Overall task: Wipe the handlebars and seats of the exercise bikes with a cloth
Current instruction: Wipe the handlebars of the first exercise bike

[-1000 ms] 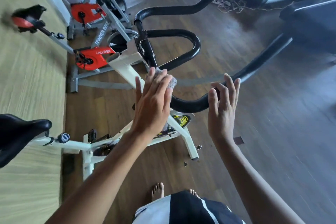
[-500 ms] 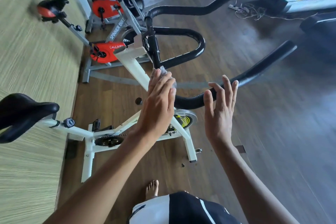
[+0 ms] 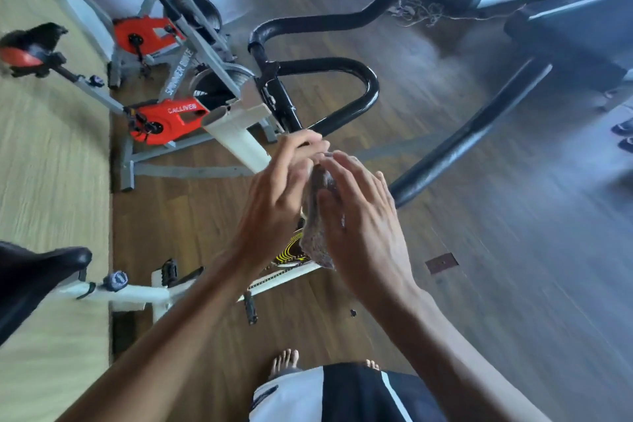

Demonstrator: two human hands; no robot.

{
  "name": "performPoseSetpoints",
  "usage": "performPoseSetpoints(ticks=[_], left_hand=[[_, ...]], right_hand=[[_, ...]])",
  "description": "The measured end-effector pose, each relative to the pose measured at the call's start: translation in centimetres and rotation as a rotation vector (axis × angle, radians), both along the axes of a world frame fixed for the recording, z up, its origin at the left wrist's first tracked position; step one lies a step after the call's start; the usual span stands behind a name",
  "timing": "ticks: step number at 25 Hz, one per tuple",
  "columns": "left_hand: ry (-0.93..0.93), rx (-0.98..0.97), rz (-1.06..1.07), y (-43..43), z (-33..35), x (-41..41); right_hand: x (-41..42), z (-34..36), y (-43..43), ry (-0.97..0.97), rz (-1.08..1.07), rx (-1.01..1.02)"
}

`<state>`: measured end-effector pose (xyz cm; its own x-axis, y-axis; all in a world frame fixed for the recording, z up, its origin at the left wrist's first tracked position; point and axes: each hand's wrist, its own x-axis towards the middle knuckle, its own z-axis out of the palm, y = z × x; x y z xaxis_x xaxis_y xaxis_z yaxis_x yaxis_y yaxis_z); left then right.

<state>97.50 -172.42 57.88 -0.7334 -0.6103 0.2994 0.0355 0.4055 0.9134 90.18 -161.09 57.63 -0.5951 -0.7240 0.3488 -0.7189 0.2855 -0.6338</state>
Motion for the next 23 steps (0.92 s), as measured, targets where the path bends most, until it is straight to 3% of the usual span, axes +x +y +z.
performPoseSetpoints(ticks=[3,5,7,9,12,14,19,23], left_hand=[[0.086,0.238,-0.074,-3.4,-0.4,-0.4],[0.045,0.093,-0.016,-5.3,-0.9,-0.7],[-0.003,-0.223,0.017,-7.1,-1.8,-1.4],[-0.062,-0.44,-0.1,-8.5,-2.8,-2.2],[-0.201,-0.525,-0.258,-8.6,-4.0,-2.6],[-0.197,-0.594,-0.268,-8.5,-4.6,-2.4],[-0.174,-0.592,-0.226,-8.4,-4.6,-2.6],[-0.162,-0.635,-0.239,-8.0,-4.0,-3.3]], right_hand=[[2.1,-0.3,-3.0,0.059,-0.176,0.207],[3.3,-1.1,-4.7,0.127,-0.318,0.249],[4.0,-1.8,-5.7,0.174,-0.44,0.261],[3.9,-2.2,-5.9,0.23,-0.505,0.25],[3.4,-2.4,-4.5,0.312,-0.511,0.273],[3.0,-2.3,-2.8,0.339,-0.498,0.281],[2.6,-2.2,-1.6,0.167,-0.575,0.148],[2.5,-2.8,-2.3,0.144,-0.597,0.144]])
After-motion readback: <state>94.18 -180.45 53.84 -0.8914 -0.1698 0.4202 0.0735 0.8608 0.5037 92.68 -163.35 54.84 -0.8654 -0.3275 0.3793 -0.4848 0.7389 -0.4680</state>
